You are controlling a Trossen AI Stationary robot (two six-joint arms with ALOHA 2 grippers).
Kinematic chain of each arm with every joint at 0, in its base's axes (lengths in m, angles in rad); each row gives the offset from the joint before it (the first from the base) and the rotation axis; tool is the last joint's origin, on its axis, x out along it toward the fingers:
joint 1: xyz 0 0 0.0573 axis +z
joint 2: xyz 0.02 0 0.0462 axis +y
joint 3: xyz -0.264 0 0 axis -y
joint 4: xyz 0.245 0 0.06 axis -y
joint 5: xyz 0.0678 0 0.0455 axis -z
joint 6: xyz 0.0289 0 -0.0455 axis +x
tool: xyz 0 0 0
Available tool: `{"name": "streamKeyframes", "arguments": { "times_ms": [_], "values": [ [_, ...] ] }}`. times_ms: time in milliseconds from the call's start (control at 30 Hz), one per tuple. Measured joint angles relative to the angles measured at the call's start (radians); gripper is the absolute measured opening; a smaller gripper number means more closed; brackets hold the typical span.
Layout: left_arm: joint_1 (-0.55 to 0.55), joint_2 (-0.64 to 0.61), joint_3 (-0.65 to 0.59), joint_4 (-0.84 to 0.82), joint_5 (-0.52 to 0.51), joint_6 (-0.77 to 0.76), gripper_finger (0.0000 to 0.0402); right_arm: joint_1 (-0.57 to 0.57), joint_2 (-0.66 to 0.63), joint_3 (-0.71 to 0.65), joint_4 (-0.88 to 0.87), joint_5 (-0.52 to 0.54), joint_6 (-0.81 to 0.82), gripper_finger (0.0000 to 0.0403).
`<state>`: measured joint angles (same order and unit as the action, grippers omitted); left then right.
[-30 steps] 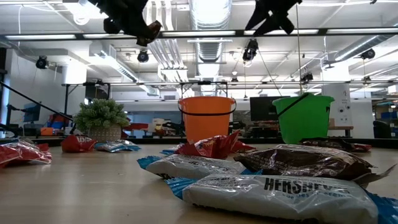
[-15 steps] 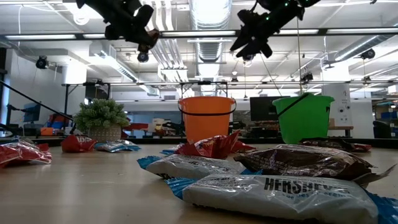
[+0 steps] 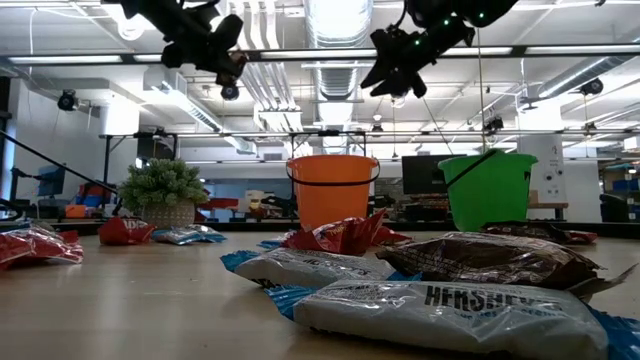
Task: Organize candy in baskets
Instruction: Put the brown chocolate into the green bucket
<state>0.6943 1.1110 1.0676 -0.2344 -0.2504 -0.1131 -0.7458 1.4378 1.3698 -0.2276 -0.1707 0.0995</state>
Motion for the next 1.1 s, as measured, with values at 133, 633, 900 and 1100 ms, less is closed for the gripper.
{"name": "streamKeyframes", "arguments": {
  "times_ms": [133, 633, 900, 1100],
  "values": [
    [0.013, 0.000, 0.000, 0.012, 0.007, -0.036, 0.0002, -0.009, 0.012, 0.000, 0.052, 0.138, -0.002, 0.0171],
    [0.013, 0.000, 0.000, 0.051, 0.087, -0.088, 0.0002, -0.010, 0.012, 0.017, 0.106, 0.145, 0.161, 0.0167],
    [0.015, 0.000, 0.000, 0.078, 0.112, -0.057, 0.0002, -0.014, 0.037, 0.019, 0.100, 0.145, 0.243, 0.0211],
    [0.041, 0.000, 0.000, 0.079, 0.123, -0.016, 0.0002, -0.025, 0.045, 0.019, 0.106, 0.215, 0.214, 0.0241]
  ]
}}
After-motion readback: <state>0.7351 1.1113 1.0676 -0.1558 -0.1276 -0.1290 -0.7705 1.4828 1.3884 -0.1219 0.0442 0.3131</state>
